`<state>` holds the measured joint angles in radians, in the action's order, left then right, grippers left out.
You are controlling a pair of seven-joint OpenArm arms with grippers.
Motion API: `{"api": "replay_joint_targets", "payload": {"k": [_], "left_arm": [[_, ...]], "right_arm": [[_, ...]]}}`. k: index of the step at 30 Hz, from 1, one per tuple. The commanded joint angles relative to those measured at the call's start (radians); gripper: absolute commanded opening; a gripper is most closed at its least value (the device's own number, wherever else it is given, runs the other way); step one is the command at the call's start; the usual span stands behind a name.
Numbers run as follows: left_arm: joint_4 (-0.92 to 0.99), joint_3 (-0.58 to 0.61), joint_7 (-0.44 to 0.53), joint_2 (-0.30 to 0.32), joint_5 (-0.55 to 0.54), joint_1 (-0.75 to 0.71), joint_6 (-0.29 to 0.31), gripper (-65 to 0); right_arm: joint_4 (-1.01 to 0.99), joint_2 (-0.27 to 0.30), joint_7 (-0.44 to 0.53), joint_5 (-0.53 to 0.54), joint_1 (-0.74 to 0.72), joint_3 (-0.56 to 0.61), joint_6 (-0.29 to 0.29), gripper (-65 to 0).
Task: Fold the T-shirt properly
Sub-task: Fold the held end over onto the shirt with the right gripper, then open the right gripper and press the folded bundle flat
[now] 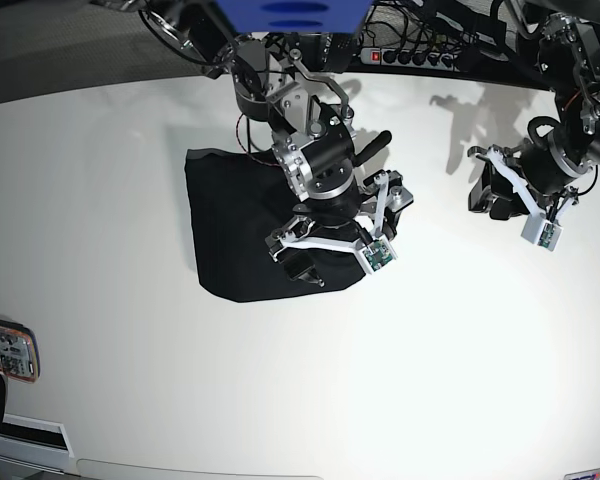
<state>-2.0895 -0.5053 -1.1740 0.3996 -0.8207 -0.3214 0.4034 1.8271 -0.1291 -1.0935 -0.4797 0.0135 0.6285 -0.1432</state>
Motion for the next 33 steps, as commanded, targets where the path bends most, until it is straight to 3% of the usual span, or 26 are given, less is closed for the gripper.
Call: {"api": "replay_joint_targets", "payload": {"k": [1, 8, 15, 25, 33], "left_arm": [[-0.015, -0.008, 0.021, 0.015, -0.01, 0.009, 0.002, -43.6], [-0.015, -0.008, 0.021, 0.015, -0.01, 0.011, 0.002, -43.6], [-0.015, -0.008, 0.021, 0.015, -0.01, 0.011, 0.002, -43.6], [-0.012, -0.025, 0.021, 0.005, 0.018, 0.021, 0.002, -43.6], [-0.015, -0.033, 0.022, -0.098, 0.177, 0.023, 0.002, -43.7]], "right_arm": [[0.021, -0.011, 0.025, -0.012, -0.016, 0.0, -0.003, 0.0], [0.075, -0.011, 0.18, -0.011, -0.016, -0.003, -0.006, 0.0], [0.072, -0.011, 0.293, -0.009, -0.02, -0.003, -0.195, 0.0], [0.072, -0.011, 0.365, -0.003, -0.02, 0.0, -0.201, 0.0], [0.073, -0.008, 0.359, 0.218, -0.02, -0.005, -0.201, 0.0]]}}
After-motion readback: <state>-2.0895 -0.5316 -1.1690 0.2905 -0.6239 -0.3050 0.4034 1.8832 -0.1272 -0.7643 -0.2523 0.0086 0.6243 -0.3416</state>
